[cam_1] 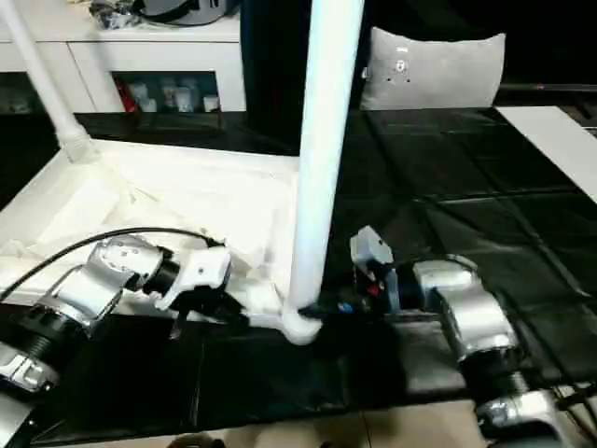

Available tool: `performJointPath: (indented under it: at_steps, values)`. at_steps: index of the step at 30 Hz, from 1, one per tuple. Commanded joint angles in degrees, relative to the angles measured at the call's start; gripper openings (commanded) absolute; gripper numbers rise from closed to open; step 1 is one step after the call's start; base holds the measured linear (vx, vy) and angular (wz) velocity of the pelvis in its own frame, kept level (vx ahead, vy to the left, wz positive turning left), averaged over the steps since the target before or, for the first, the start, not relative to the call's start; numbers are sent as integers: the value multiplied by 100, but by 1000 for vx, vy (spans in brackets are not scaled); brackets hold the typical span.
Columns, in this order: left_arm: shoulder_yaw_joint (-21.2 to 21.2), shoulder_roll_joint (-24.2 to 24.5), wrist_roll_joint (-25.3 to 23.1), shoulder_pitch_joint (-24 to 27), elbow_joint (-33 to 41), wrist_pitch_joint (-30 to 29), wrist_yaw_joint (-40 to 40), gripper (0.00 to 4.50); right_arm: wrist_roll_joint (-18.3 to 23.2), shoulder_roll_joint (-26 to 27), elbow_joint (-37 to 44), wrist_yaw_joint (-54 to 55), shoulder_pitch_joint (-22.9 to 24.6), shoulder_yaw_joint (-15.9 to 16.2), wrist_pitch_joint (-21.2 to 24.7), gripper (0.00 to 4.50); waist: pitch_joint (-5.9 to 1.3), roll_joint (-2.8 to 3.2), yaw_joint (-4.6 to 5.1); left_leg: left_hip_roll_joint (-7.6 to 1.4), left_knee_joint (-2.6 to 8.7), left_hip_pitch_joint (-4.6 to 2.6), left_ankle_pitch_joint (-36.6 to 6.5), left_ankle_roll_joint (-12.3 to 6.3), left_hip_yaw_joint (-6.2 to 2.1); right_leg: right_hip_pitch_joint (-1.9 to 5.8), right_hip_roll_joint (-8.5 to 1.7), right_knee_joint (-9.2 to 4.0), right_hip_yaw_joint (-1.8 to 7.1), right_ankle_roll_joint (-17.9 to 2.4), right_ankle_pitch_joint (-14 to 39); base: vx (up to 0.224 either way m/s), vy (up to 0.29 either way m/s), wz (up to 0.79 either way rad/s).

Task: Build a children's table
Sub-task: Rotate leg to tighten

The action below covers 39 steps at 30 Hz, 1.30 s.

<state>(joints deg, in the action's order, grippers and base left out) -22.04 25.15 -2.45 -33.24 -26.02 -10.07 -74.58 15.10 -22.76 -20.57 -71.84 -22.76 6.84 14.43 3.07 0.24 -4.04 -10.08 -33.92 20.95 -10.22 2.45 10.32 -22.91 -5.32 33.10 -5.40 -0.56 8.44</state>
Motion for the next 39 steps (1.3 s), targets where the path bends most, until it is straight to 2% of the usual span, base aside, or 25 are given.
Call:
performJointPath:
  at_steps: [1, 3, 4, 7, 8, 9, 10, 11, 12, 13, 14, 15, 16, 18, 19, 21, 23, 24, 25, 28, 30, 32, 33, 34, 39]
  values:
    - [6, -532, 96, 59, 429, -541, 600, 0, -136, 508, -79, 1194, -139, -92, 267, 192, -314, -33, 84, -299, 451, -99, -2173, 97, -167, 211, -403, -523, 236, -759, 3385, 0, 0, 0]
    - [74, -719, 39, 50, 496, -822, 950, 0, -233, 755, -152, 1676, -185, -147, 297, 192, -311, -26, 163, -293, 451, -93, -2253, 132, -189, 195, -393, -553, 213, -674, 3526, 0, 0, 0]
    - [121, -880, 1, 29, 512, -1036, 1213, 0, -342, 931, -226, 2028, -226, -150, 300, 192, -308, -19, 278, -278, 448, -58, -2357, 159, -228, 212, -393, -571, 169, -565, 3643, 0, 0, 0]
    - [203, -1165, -59, -33, 498, -1422, 1661, 0, -455, 1210, -388, 2550, -312, -186, 285, 192, -308, -39, 415, -248, 411, -58, -2505, 111, -231, 180, -388, -625, 141, -506, 3775, 0, 0, 0]
    - [289, -1470, -137, -142, 393, -1607, 2139, 0, -564, 1508, -711, 3308, -485, -320, 271, 192, -313, -34, 448, -231, 394, -57, -2510, 43, -234, 185, -389, -653, 129, -487, 3796, 0, 0, 0]
    - [289, -1470, -137, -142, 393, -1607, 2139, 0, -564, 1508, -711, 3308, -485, -320, 271, 192, -309, -14, 510, -234, 390, -56, -2512, 24, -229, 154, -380, -656, 124, -540, 3729, 0, 0, 0]
    - [349, -1631, -165, -208, 323, -1671, 2394, 0, -653, 1631, -915, 3741, -591, -388, 247, 192, -311, -25, 553, -221, 381, -47, -2520, 14, -235, 162, -364, -672, 94, -503, 3752, 0, 0, 0]
    - [443, -1869, -238, -319, 199, -1722, 2867, 0, -739, 1791, -1241, 4385, -748, -541, 230, 192, -315, -20, 563, -218, 379, -49, -2525, 20, -242, 164, -367, -670, 85, -493, 3751, 0, 0, 0]
    - [469, -1938, -273, -361, 142, -1714, 3027, 0, -734, 1832, -1343, 4551, -792, -604, 226, 192, -314, -16, 597, -208, 369, -63, -2579, 11, -237, 147, -357, -694, 65, -486, 3767, 0, 0, 0]
    - [479, -1987, -330, -378, 140, -1735, 3129, 0, -756, 1875, -1373, 4641, -806, -656, 216, 226, -320, -6, 601, -215, 366, -91, -2639, -11, -243, 143, -359, -718, 50, -472, 3744, 0, 0, 0]
    - [461, -2018, -401, -390, 145, -1711, 3199, 0, -760, 1914, -1352, 4589, -780, -695, 59, 226, -327, -8, 606, -219, 374, -83, -2639, -34, -244, 156, -358, -718, 49, -481, 3671, 0, 0, 0]
    - [460, -2026, -423, -393, 150, -1709, 3232, 0, -789, 1921, -1316, 4578, -751, -705, -80, 261, -347, 3, 601, -249, 403, -42, -2566, -74, -251, 194, -372, -690, 72, -544, 3382, 0, 0, 0]
    - [454, -1971, -466, -403, 133, -1688, 3272, 0, -749, 1884, -1184, 4417, -651, -735, -327, 263, -361, -6, 594, -273, 424, -12, -2450, -102, -243, 205, -374, -643, 107, -657, 3020, 0, 0, 0]
    - [447, -1912, -495, -407, 110, -1658, 3276, 0, -697, 1850, -1111, 4293, -601, -747, -381, 274, -375, -14, 555, -285, 429, -7, -2250, -170, -208, 201, -369, -579, 166, -895, 2496, 0, 0, 0]
    - [441, -1861, -532, -407, 84, -1611, 3280, 0, -659, 1813, -1042, 4175, -552, -754, -438, 288, -388, -23, 524, -284, 426, 17, -2055, -227, -187, 232, -369, -532, 191, -1025, 2188, 0, 0, 0]
    - [442, -1714, -616, -406, -56, -1366, 3282, 0, -570, 1663, -887, 3878, -426, -724, -615, 308, -390, -13, 473, -275, 415, 29, -1822, -340, -160, 253, -368, -500, 209, -1118, 1953, 0, 0, 0]
    - [435, -1640, -632, -397, -108, -1226, 3234, 0, -526, 1577, -819, 3715, -370, -715, -674, 313, -395, -17, 427, -273, 400, 20, -1682, -413, -145, 255, -371, -494, 217, -1142, 1878, 0, 0, 0]
    - [398, -1462, -645, -353, -167, -973, 3051, 0, -462, 1344, -665, 3311, -255, -686, -757, 320, -390, -17, 421, -278, 405, 35, -1630, -425, -142, 270, -368, -483, 217, -1154, 1893, 0, 0, 0]
    - [369, -1374, -646, -329, -188, -827, 2940, 0, -434, 1232, -597, 3124, -206, -674, -789, 351, -393, -26, 394, -272, 400, 44, -1619, -448, -137, 293, -361, -486, 212, -1091, 1940, 0, 0, 0]
    - [291, -1144, -618, -269, -206, -551, 2621, 0, -300, 915, -420, 2576, -118, -683, -814, 357, -390, -24, 362, -278, 408, 37, -1599, -485, -145, 299, -369, -494, 209, -1049, 2044, 0, 0, 0]
    - [257, -1045, -568, -237, -204, -432, 2415, 0, -191, 756, -334, 2258, -97, -694, -780, 374, -396, -11, 328, -305, 406, 7, -1531, -448, -136, 281, -361, -476, 212, -1134, 1927, 0, 0, 0]
    - [73, -754, -489, -136, -183, 86, 1792, 0, -82, 281, -192, 1486, -81, -581, -648, 398, -406, -10, 304, -324, 410, 12, -1463, -471, -146, 301, -354, -436, 217, -1198, 1711, 0, 0, 0]
    - [73, -754, -489, -136, -183, 86, 1792, 0, -82, 281, -192, 1486, -81, -581, -648, 405, -411, -4, 278, -337, 404, -10, -1394, -489, -134, 284, -354, -413, 228, -1268, 1522, 0, 0, 0]
    - [-114, -552, -492, -87, -186, 414, 1376, 0, -131, -22, -222, 1041, -149, -445, -665, 431, -409, -30, 253, -337, 401, -20, -1323, -496, -123, 276, -354, -395, 240, -1320, 1423, 0, 0, 0]
    - [-408, -195, -492, -70, -263, 1045, 568, 0, -13, -386, -315, 169, -321, -299, -555, 431, -400, -29, 130, -333, 395, -31, -1294, -515, -108, 286, -359, -384, 241, -1334, 1533, 0, 0, 0]
